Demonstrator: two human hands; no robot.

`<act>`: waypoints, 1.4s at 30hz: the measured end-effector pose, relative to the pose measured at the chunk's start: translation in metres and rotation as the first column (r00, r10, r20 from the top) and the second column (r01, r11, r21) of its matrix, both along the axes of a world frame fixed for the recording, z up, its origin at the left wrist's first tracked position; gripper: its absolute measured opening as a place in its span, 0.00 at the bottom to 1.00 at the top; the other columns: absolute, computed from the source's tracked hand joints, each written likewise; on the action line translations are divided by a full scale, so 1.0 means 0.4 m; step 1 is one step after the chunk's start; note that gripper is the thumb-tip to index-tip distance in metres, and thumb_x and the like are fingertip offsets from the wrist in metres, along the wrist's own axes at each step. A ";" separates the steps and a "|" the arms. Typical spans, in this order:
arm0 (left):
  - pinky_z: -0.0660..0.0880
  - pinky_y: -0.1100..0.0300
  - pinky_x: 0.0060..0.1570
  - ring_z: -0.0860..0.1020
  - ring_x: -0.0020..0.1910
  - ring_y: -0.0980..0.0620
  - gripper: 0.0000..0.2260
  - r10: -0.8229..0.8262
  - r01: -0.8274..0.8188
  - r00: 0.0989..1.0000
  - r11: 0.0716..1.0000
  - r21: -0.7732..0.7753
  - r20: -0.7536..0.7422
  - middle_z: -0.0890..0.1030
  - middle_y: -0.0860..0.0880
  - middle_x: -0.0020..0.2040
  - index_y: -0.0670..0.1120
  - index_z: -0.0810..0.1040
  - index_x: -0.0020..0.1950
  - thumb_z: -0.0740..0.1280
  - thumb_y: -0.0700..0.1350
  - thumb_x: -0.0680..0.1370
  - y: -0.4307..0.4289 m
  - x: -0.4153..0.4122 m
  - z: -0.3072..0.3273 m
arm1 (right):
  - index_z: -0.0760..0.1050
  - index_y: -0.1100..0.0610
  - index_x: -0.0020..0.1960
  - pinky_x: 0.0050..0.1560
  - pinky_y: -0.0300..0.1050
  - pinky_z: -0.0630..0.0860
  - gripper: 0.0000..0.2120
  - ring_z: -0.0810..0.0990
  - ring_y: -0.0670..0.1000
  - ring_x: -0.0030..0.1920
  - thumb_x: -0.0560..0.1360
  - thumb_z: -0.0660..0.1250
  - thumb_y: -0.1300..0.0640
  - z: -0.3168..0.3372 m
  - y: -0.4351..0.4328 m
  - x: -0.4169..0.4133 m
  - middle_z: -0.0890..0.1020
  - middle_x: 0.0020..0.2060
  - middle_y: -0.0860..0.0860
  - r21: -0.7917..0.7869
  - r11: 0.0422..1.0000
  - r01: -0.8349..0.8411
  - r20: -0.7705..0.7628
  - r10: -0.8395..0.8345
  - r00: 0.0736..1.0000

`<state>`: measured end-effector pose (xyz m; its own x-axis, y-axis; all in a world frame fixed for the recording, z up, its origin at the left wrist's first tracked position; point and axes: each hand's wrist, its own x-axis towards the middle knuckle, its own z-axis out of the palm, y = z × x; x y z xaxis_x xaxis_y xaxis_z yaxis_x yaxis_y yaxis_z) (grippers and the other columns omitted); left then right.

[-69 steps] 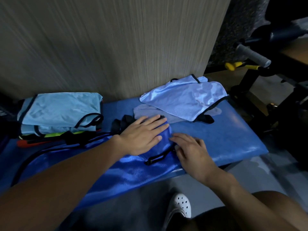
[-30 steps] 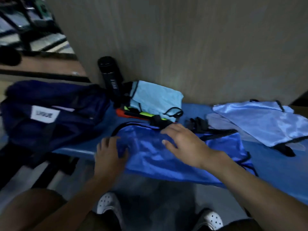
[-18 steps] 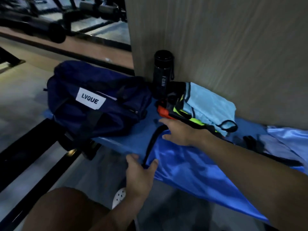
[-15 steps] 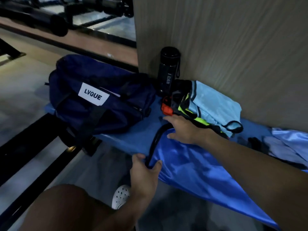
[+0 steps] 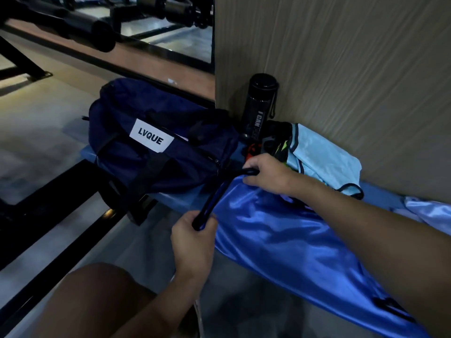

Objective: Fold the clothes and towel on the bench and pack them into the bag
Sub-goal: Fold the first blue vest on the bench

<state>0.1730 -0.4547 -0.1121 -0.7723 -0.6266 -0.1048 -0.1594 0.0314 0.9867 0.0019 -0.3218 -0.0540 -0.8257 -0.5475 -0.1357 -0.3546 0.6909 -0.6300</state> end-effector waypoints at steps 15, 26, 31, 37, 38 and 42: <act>0.77 0.57 0.44 0.81 0.43 0.53 0.08 -0.520 0.484 0.825 0.852 -0.199 -0.221 0.83 0.52 0.41 0.49 0.83 0.47 0.73 0.37 0.74 0.193 0.066 0.061 | 0.84 0.61 0.45 0.38 0.27 0.71 0.10 0.79 0.34 0.34 0.71 0.70 0.74 0.061 0.375 0.124 0.82 0.36 0.44 -0.153 0.981 0.121 -0.064 -0.132 0.989; 0.74 0.61 0.50 0.78 0.49 0.57 0.12 -0.775 0.621 0.624 0.569 -0.540 -0.099 0.80 0.61 0.47 0.50 0.82 0.49 0.74 0.55 0.70 0.350 0.055 -0.042 | 0.84 0.59 0.49 0.47 0.38 0.78 0.13 0.82 0.40 0.42 0.72 0.69 0.74 -0.072 0.583 0.182 0.84 0.43 0.48 -0.132 0.959 0.250 0.004 -0.251 0.968; 0.70 0.57 0.61 0.74 0.61 0.59 0.18 -0.784 0.595 0.621 0.485 -0.641 -0.016 0.76 0.60 0.59 0.51 0.82 0.56 0.67 0.62 0.74 0.364 0.016 -0.048 | 0.84 0.56 0.51 0.63 0.48 0.76 0.19 0.82 0.49 0.56 0.70 0.66 0.74 -0.109 0.589 0.197 0.85 0.52 0.50 -0.127 0.963 0.236 0.003 -0.238 0.971; 0.58 0.57 0.69 0.68 0.71 0.55 0.25 -0.739 0.596 0.604 0.169 -0.785 0.299 0.71 0.57 0.71 0.55 0.75 0.69 0.60 0.65 0.76 0.355 -0.018 -0.089 | 0.84 0.62 0.51 0.65 0.41 0.73 0.15 0.81 0.48 0.58 0.72 0.65 0.75 -0.121 0.606 0.214 0.84 0.55 0.53 -0.154 0.970 0.189 -0.028 -0.196 0.980; 0.56 0.57 0.69 0.67 0.72 0.54 0.26 -0.729 0.599 0.599 0.131 -0.790 0.333 0.71 0.56 0.72 0.55 0.74 0.70 0.59 0.66 0.76 0.354 -0.020 -0.091 | 0.85 0.60 0.51 0.67 0.45 0.71 0.14 0.79 0.49 0.59 0.73 0.66 0.73 -0.127 0.607 0.218 0.84 0.56 0.51 -0.131 0.970 0.204 -0.043 -0.211 0.977; 0.54 0.55 0.69 0.65 0.73 0.52 0.30 -0.677 0.607 0.583 -0.004 -0.795 0.449 0.68 0.55 0.74 0.55 0.72 0.72 0.57 0.68 0.75 0.358 -0.021 -0.090 | 0.83 0.46 0.55 0.66 0.50 0.59 0.09 0.65 0.47 0.60 0.77 0.69 0.48 -0.128 0.601 0.256 0.76 0.62 0.35 0.107 0.964 0.245 -0.139 -0.230 0.963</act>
